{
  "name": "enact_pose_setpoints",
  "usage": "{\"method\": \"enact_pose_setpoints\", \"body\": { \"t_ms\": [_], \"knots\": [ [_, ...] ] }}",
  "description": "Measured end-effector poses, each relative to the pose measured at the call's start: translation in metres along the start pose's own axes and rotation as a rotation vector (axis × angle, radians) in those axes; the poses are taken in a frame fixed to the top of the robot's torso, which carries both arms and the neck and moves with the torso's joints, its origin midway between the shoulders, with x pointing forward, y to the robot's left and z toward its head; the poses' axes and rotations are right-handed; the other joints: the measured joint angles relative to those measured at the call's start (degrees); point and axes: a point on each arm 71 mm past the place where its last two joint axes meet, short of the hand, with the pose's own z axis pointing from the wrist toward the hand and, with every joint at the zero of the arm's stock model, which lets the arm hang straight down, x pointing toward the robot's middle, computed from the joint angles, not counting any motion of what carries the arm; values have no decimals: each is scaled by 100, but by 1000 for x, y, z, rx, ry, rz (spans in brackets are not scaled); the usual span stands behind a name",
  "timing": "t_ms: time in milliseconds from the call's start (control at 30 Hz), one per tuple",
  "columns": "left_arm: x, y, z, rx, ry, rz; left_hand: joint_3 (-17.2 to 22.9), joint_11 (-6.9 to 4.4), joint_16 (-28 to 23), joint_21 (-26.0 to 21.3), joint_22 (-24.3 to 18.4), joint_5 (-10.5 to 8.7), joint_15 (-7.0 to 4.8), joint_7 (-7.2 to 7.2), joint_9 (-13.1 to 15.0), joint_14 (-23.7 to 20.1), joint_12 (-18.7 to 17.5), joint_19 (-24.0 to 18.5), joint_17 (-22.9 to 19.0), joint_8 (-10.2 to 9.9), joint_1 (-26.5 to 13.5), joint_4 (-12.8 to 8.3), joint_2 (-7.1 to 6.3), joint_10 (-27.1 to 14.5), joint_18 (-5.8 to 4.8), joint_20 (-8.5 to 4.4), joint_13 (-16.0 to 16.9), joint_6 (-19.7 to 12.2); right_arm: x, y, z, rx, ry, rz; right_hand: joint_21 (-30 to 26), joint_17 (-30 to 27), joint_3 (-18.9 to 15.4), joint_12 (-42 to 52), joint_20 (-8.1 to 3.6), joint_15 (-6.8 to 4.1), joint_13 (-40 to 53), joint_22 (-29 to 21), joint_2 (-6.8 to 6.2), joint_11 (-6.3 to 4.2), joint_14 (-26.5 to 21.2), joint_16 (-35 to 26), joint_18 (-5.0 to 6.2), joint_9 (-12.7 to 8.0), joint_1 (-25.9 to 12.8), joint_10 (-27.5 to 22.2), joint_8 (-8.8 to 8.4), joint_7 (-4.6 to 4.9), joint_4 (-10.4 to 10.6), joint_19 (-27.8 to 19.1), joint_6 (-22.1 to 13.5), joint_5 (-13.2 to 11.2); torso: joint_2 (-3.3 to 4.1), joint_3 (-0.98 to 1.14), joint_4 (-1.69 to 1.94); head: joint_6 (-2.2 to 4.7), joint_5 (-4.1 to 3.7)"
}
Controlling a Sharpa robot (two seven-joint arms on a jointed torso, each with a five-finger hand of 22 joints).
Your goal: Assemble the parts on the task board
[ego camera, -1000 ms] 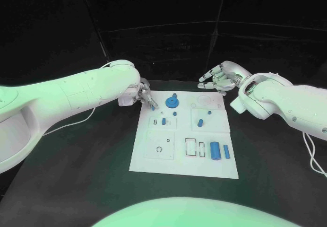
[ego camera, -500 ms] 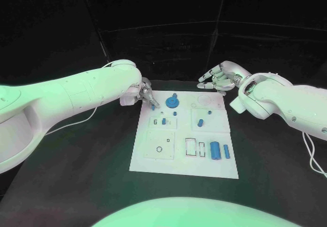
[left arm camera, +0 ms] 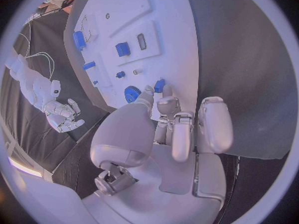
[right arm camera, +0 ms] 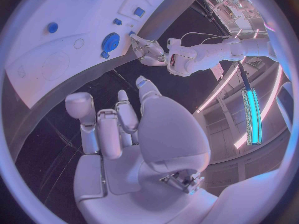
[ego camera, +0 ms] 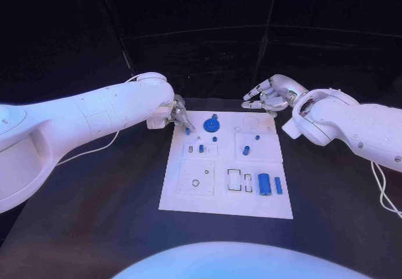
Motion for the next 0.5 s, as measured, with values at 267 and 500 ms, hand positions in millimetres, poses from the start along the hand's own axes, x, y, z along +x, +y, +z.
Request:
{"method": "enact_pose_setpoints", "body": {
  "t_ms": [267, 500],
  "knots": [
    [0, -1, 1, -4, 4, 2, 145, 8, 0, 0, 14, 0, 0, 0, -68, 0, 0, 0, 0, -36, 237, -177, 163, 7, 1, 0, 6, 0, 0, 0, 0, -1, 3, 0, 0, 1, 0, 0, 0, 0, 0, 0, 0, 0, 0, 0, 0, 0, 0, 0, 0, 0, 0, 0, 0, 0, -1, 0, 0, -8, -4],
    [0, -2, 1, -1, 8, 2, 442, -13, 0, 0, 28, -1, 0, -20, -150, 0, 0, 0, 0, -88, 603, -474, 347, 28, 0, 0, 6, 19, 1, 0, 0, -1, 4, 0, 0, 4, 0, 0, 0, 0, 0, 1, 0, 0, 0, 0, 0, 0, 0, 0, 0, 0, 0, 0, 0, 0, -2, 1, 0, -10, -4]
  ]
}}
